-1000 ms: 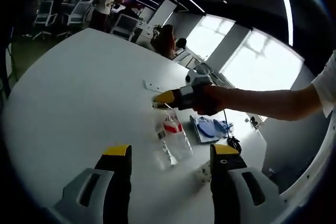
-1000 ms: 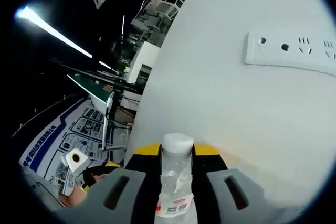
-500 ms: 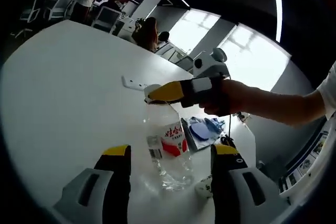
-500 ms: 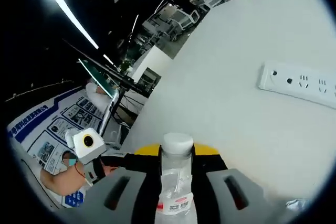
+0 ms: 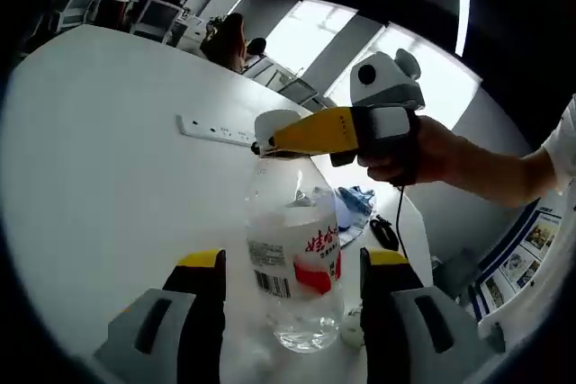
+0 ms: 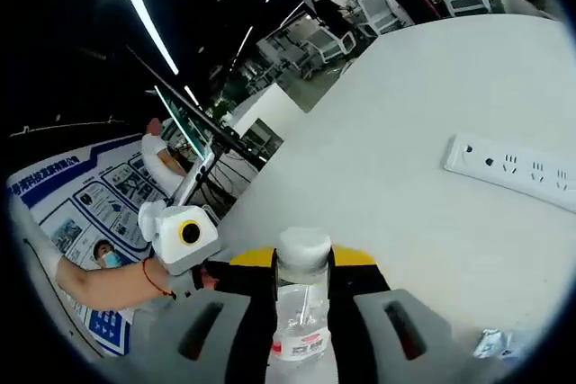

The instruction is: Arrange the tabletop items into an orderly group along one side of the table until the central work area is clear of visible clutter.

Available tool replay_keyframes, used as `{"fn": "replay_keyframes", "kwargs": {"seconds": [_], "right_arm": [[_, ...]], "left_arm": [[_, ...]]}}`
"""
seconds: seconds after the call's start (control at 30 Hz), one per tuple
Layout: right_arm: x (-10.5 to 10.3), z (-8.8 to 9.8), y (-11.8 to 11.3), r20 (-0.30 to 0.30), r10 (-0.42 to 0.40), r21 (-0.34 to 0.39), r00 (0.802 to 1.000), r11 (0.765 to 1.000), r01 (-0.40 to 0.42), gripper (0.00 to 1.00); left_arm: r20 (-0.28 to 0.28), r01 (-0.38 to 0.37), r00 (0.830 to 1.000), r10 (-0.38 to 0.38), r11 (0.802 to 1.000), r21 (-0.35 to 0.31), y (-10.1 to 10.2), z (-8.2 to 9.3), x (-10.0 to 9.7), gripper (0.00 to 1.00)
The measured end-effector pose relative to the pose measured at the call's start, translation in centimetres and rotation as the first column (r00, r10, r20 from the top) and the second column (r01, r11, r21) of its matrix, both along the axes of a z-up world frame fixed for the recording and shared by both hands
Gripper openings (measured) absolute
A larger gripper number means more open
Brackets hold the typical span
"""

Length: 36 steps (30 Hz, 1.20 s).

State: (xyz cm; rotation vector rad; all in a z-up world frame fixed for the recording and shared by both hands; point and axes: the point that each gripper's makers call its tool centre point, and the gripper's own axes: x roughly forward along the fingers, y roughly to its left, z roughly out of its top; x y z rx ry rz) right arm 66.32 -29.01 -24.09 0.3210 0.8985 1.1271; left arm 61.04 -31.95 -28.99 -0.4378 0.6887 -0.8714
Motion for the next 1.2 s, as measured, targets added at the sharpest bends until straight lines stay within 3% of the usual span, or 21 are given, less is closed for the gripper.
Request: {"fn": "replay_keyframes", "kwargs": {"seconds": [0.23, 0.3, 0.53, 0.7, 0.9, 0.93, 0.97, 1.03, 1.2], "right_arm": [[-1.2, 1.3, 0.0, 0.088, 0.017, -0.009, 0.996, 1.0, -0.016, 0.18], [-1.5, 1.8, 0.0, 0.112, 0.017, -0.01, 0.994, 1.0, -0.016, 0.18], [-2.2, 3.0, -0.2, 0.202, 0.043, -0.037, 0.978, 0.999, -0.036, 0.18], [-1.9, 4.2, -0.5, 0.302, 0.051, -0.064, 0.952, 0.997, -0.033, 0.18], [-1.1, 5.8, -0.8, 0.421, 0.052, -0.084, 0.906, 0.996, -0.018, 0.18], [-1.0, 6.1, -0.7, 0.448, 0.055, -0.085, 0.892, 0.996, -0.018, 0.18], [-0.8, 6.4, -0.7, 0.497, 0.064, -0.091, 0.866, 0.996, -0.021, 0.18], [-1.0, 6.3, -0.6, 0.508, 0.064, -0.102, 0.859, 0.995, -0.014, 0.18], [-1.3, 6.3, -0.2, 0.608, 0.121, -0.158, 0.785, 0.987, -0.03, 0.18]], "left_arm": [[0.018, 0.087, 0.996, -0.087, 0.996, 0.012, -1.0, -0.1, -0.3, 0.46], [0.059, 0.129, 0.99, -0.13, 0.991, 0.016, -1.4, 0.4, -0.7, 0.43], [0.135, 0.164, 0.975, -0.177, 0.981, 0.102, -1.0, 0.7, 0.0, 0.41], [0.206, 0.183, 0.954, -0.218, 0.968, 0.174, -1.2, 1.4, 1.1, 0.41], [0.28, 0.201, 0.926, -0.252, 0.959, 0.198, -1.6, 2.7, 2.5, 0.41], [0.296, 0.2, 0.92, -0.256, 0.958, 0.207, -1.5, 2.8, 2.8, 0.41], [0.312, 0.198, 0.914, -0.26, 0.956, 0.214, -1.5, 3.0, 3.1, 0.41], [0.33, 0.204, 0.903, -0.274, 0.951, 0.233, -1.6, 3.0, 3.4, 0.41], [0.348, 0.211, 0.891, -0.293, 0.944, 0.255, -1.5, 2.9, 3.6, 0.41]]}}
